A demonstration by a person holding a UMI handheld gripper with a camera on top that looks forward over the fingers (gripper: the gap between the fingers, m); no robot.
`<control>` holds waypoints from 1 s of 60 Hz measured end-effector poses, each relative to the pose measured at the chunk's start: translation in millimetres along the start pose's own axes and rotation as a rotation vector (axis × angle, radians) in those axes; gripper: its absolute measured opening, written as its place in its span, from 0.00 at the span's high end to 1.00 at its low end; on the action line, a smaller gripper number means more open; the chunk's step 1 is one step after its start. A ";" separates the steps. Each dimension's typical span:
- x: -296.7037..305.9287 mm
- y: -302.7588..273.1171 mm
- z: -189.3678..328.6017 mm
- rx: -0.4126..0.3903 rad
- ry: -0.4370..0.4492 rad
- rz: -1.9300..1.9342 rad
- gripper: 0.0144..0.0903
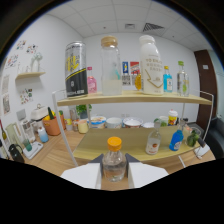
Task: Make me a cup of Vodka Sunrise.
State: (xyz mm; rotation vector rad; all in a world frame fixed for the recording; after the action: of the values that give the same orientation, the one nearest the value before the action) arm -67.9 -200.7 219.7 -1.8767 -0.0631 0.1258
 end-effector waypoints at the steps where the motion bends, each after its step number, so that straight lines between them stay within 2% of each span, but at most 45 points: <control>1: -1.3 5.1 -2.6 -0.005 -0.002 -0.002 0.73; 13: -8.3 65.4 -13.5 -0.066 0.009 0.033 0.72; 29: 4.5 134.1 32.3 -0.159 0.073 0.055 0.73; 49: 7.6 186.7 67.8 -0.278 0.113 0.067 0.72; 60: 3.9 185.9 70.9 -0.278 0.100 0.018 0.71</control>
State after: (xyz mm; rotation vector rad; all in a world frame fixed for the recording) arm -76.2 -189.8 21.2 -2.1590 0.0055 0.0366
